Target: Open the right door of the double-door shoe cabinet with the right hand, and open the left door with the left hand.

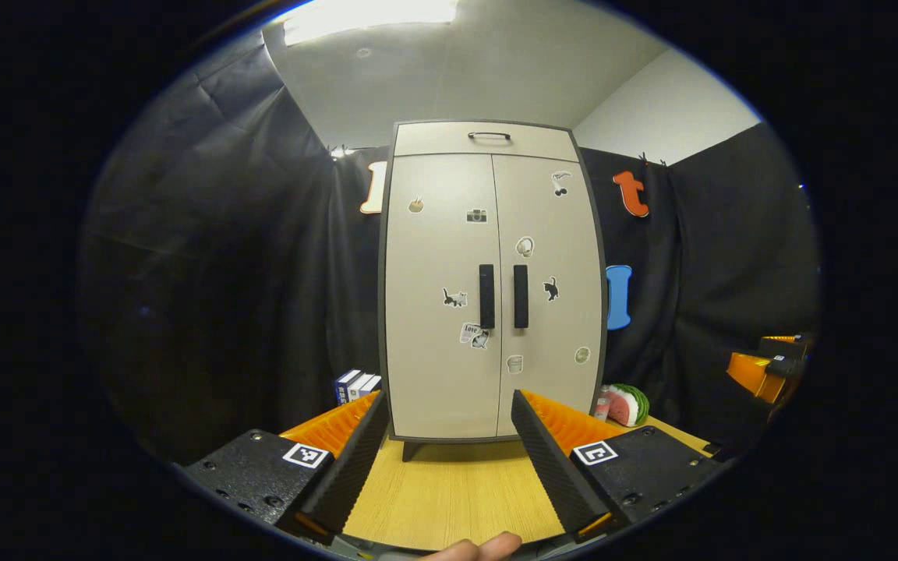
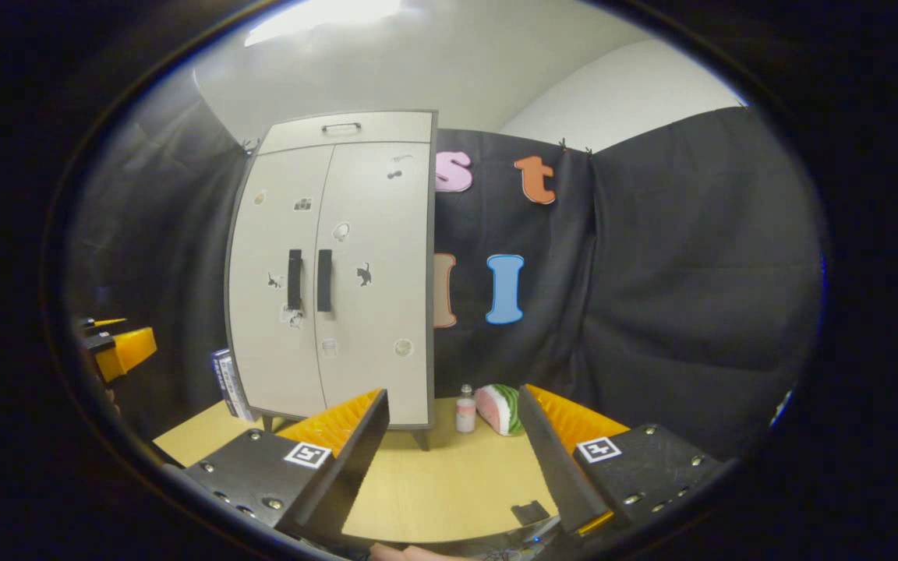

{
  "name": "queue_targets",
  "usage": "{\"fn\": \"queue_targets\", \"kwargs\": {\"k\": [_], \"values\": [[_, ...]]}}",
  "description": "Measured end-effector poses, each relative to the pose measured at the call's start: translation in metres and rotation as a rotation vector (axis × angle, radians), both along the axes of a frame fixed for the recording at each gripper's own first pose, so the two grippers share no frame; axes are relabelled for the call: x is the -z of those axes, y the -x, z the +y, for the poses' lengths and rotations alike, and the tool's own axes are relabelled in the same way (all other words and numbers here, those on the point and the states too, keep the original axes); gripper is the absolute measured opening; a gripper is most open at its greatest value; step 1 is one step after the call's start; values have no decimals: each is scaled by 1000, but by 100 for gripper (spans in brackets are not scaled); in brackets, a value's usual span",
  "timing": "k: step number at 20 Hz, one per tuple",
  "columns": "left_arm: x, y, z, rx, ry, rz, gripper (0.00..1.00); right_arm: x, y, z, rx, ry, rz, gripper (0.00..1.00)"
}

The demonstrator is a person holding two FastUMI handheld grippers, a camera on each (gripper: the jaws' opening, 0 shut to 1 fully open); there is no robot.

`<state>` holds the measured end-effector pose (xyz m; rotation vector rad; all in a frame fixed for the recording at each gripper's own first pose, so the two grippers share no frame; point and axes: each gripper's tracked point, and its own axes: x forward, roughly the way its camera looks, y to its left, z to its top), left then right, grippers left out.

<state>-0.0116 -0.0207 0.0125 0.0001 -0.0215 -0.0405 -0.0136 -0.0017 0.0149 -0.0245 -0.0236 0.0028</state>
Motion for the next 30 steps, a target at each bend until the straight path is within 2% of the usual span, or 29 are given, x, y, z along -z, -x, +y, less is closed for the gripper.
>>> {"fn": "queue_targets", "kwargs": {"k": [6, 7, 8, 12, 14, 15, 17, 20, 21, 22, 26, 27, 28, 30], "values": [[0, 0, -3, 17, 14, 0, 98, 1, 0, 2, -6, -1, 4, 99], [-3, 0, -3, 18, 11, -7, 98, 1, 0, 3, -6, 0, 3, 94], [-4, 0, -2, 13, 4, -10, 98, 0, -1, 3, -6, 2, 2, 98], [-4, 0, -3, 27, -15, -27, 98, 0, -3, 5, -1, -7, -2, 99], [-1, -1, -2, 32, -12, -32, 98, 2, -9, 9, -2, -15, 3, 94], [0, -2, -2, 35, -9, -28, 98, 3, -13, 11, -3, -11, 6, 98], [2, -5, 2, 37, -6, -27, 98, 6, -21, 17, -8, 11, 12, 99], [3, -12, 11, 30, 0, -39, 98, 9, -38, 31, -25, 35, 23, 98], [5, -14, 14, 29, 4, -37, 98, 9, -46, 38, -37, 37, 28, 95], [8, -16, 18, 26, 11, -35, 98, 8, -54, 48, -59, 38, 32, 99], [18, -24, 33, 25, 33, -27, 98, 4, -97, 91, -136, 66, 51, 99], [19, -27, 37, 23, 34, -26, 98, 5, -109, 101, -145, 72, 60, 95], [22, -30, 40, 22, 32, -24, 99, 2, -120, 112, -158, 75, 61, 99], [27, -37, 46, 26, 21, -12, 98, -9, -140, 135, -188, 68, 44, 99]]}}
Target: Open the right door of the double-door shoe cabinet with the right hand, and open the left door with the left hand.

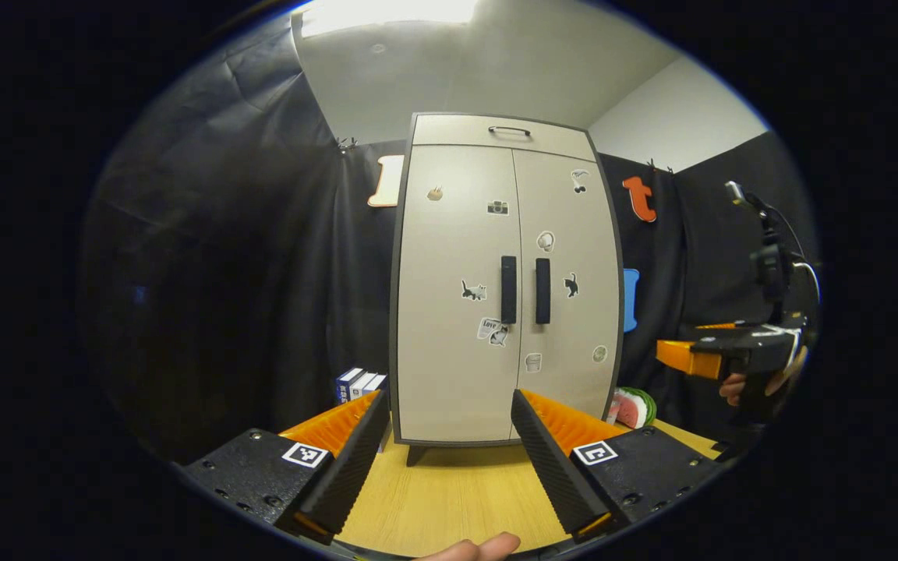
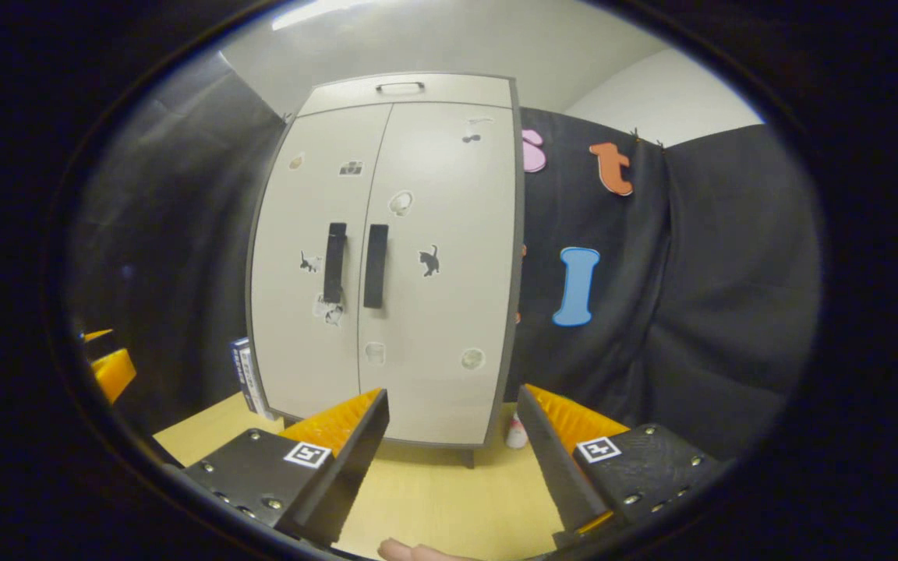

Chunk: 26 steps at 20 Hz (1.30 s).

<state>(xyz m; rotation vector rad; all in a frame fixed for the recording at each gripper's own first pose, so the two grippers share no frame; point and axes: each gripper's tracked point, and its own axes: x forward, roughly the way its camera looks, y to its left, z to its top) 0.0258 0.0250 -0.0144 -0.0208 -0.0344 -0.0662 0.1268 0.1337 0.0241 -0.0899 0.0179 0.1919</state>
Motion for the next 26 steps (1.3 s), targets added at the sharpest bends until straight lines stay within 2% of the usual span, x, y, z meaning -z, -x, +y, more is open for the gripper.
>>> {"fn": "queue_targets", "kwargs": {"k": [2, 7, 11, 16, 18, 22, 23, 24, 25, 26], "values": [[3, -9, 4, 3, -3, 5, 98, -16, -22, 24, -30, -20, -19, 95], [13, -27, 13, 24, 15, 27, 98, -38, -86, 72, -60, -39, -24, 99], [17, -39, 18, 42, 15, 31, 98, -48, -128, 110, -128, -124, -7, 99], [26, -52, 29, 40, -14, 44, 99, -58, -175, 146, -139, -80, -17, 99], [30, -58, 34, 37, -7, 55, 99, -61, -190, 149, -111, -56, -27, 99], [30, -71, 41, 32, 13, 59, 99, -69, -215, 153, -78, -89, -30, 90], [32, -74, 40, 35, 16, 63, 98, -65, -224, 155, -71, -105, -11, 76], [33, -76, 40, 37, 20, 67, 98, -67, -228, 159, -63, -110, -20, 69], [34, -76, 39, 42, 22, 70, 99, -67, -217, 156, -59, -95, -4, 60], [35, -76, 38, 44, 22, 73, 99, -69, -216, 156, -52, -90, -9, 63]]}}
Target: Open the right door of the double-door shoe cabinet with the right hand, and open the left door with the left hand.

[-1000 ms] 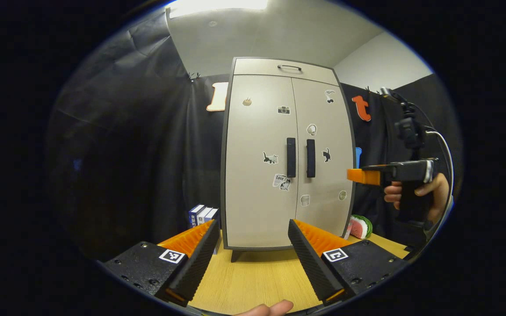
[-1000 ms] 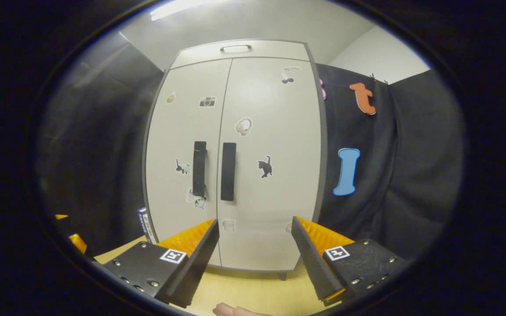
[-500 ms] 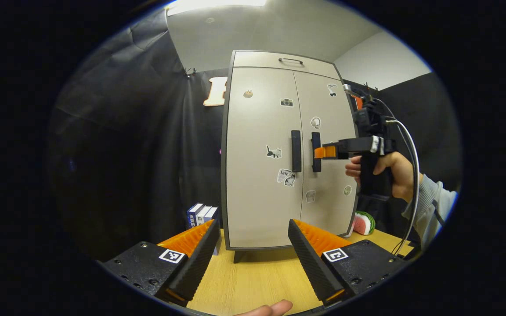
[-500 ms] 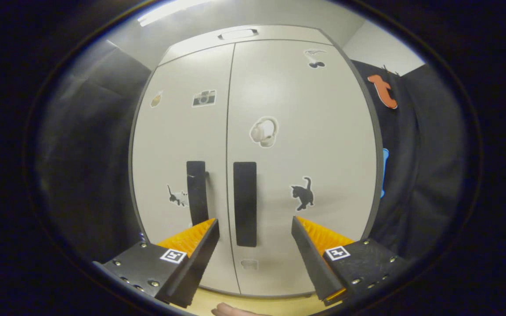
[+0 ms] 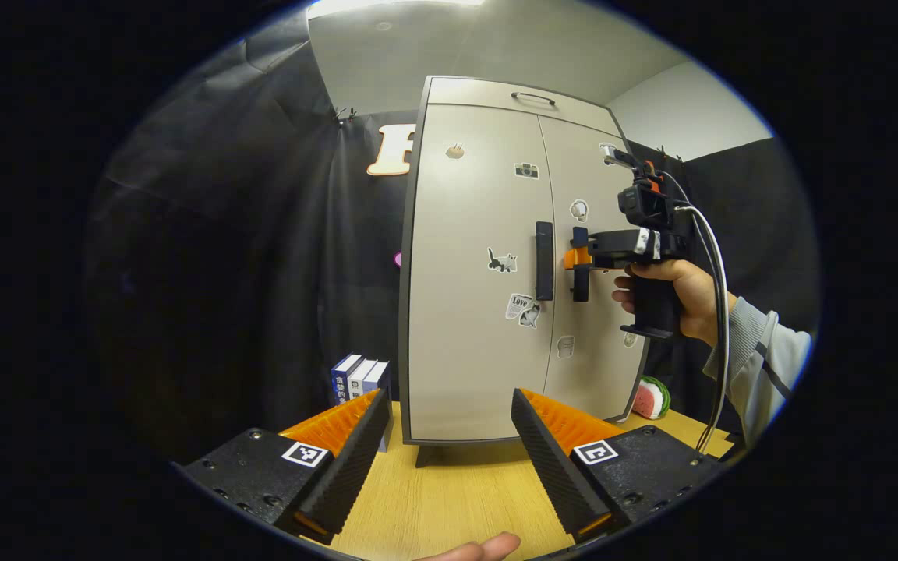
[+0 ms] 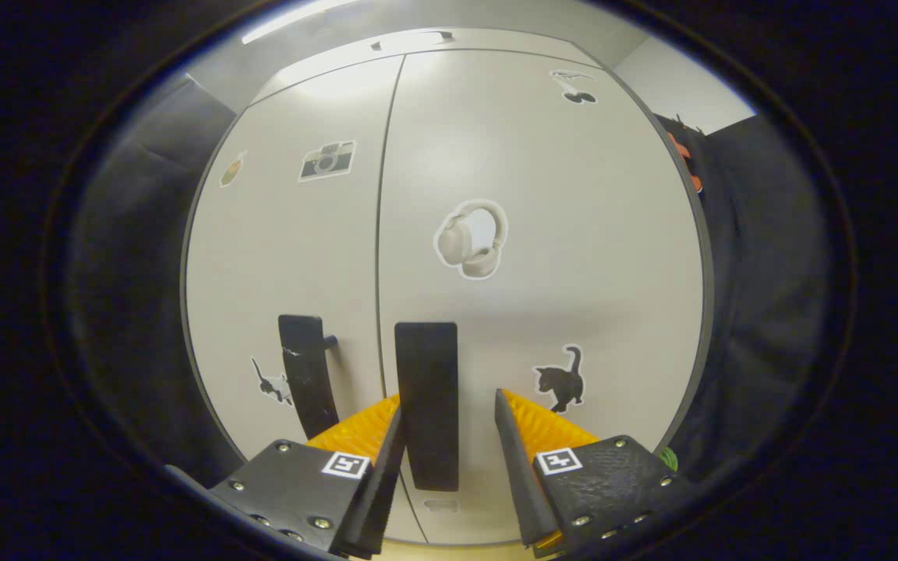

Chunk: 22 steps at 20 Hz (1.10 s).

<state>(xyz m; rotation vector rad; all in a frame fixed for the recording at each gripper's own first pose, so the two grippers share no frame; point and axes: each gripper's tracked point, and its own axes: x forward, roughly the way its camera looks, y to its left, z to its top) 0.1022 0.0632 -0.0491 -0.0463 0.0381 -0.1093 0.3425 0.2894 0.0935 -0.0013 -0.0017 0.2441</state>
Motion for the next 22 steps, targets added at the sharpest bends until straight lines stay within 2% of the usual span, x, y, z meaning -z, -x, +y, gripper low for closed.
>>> {"fn": "queue_targets", "kwargs": {"k": [1, 2, 3, 4, 5, 7, 8, 16, 22], "values": [[1, 0, -1, 3, -4, 2, 99, 1, 0, 1, 5, 5, 19, 55], [2, 0, -3, 5, -10, 6, 99, -1, 6, 1, 13, 2, 27, 55], [2, 0, -3, 4, -17, 9, 98, 7, -7, 14, -7, -11, 51, 51], [2, 2, -4, 2, -23, 8, 99, 0, 7, 7, 9, -10, 35, 36], [0, 4, -4, -1, -26, 7, 99, 6, -1, 9, 22, 13, 45, 21], [-2, 11, -2, -10, -22, 5, 98, 5, 3, 8, 11, -8, 64, 21], [-3, 16, -1, -17, -20, 6, 98, 7, 0, 9, 0, -13, 72, 14], [-13, 50, -1, -51, -50, -5, 98, 2, 29, -3, -52, -16, 70, 14], [-16, 76, -23, -29, -41, -2, 98, 3, 64, -33, -101, -45, 76, 14]]}}
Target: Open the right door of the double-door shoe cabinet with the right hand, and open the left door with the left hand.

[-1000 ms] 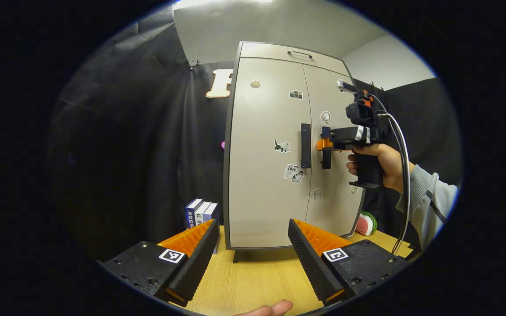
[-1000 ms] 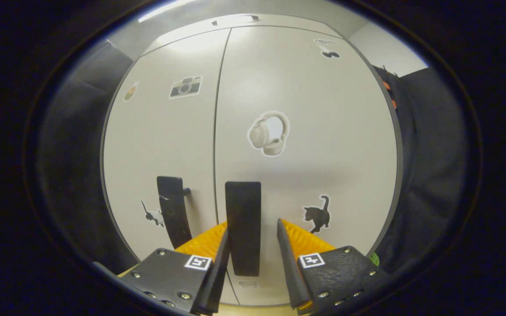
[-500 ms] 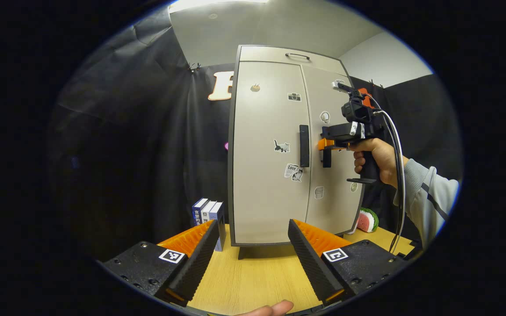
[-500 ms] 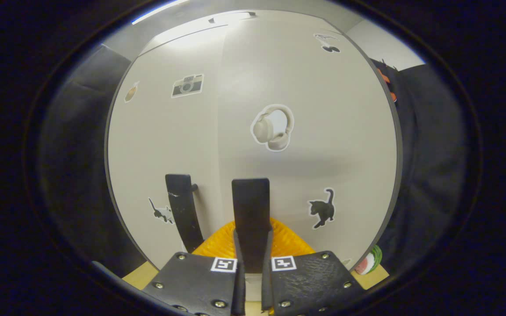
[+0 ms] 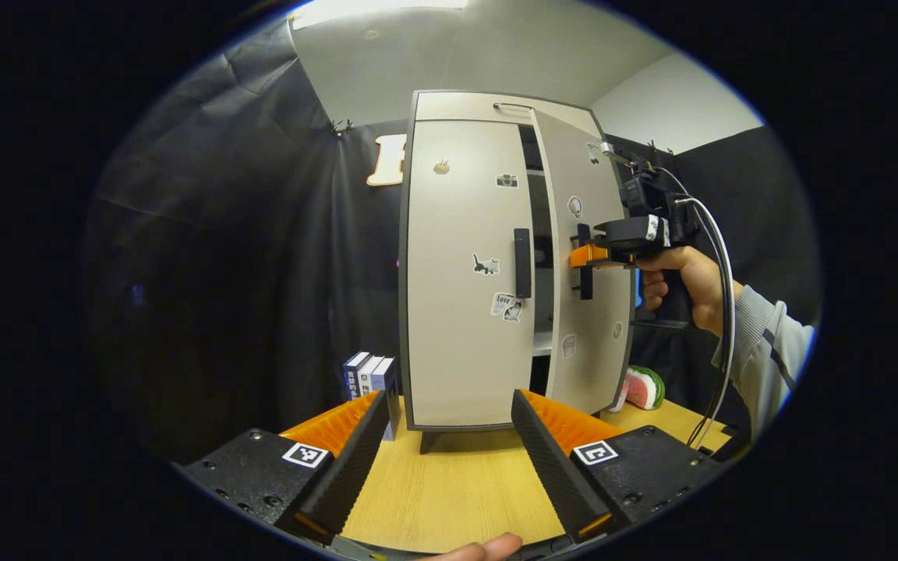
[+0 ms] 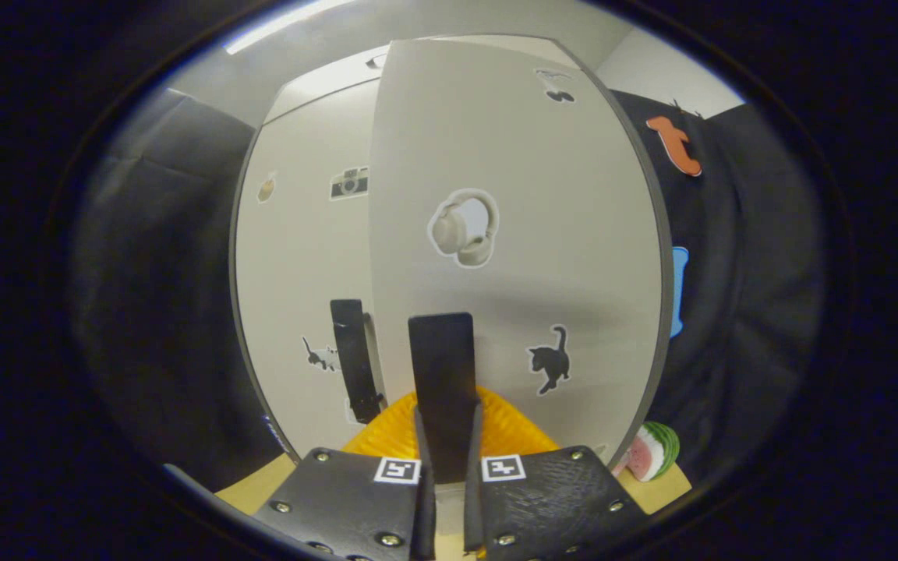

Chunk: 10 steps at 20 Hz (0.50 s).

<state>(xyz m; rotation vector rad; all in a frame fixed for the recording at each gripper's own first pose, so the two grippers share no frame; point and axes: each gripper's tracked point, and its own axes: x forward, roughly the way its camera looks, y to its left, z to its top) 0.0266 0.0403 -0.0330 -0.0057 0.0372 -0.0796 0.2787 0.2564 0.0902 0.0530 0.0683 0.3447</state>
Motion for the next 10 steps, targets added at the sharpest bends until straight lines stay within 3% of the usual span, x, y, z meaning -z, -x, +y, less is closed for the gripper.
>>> {"fn": "queue_targets", "kwargs": {"k": [10], "values": [[-9, 23, -21, -12, -1, -13, 99, -1, 34, -41, -44, 0, -10, 14]]}}
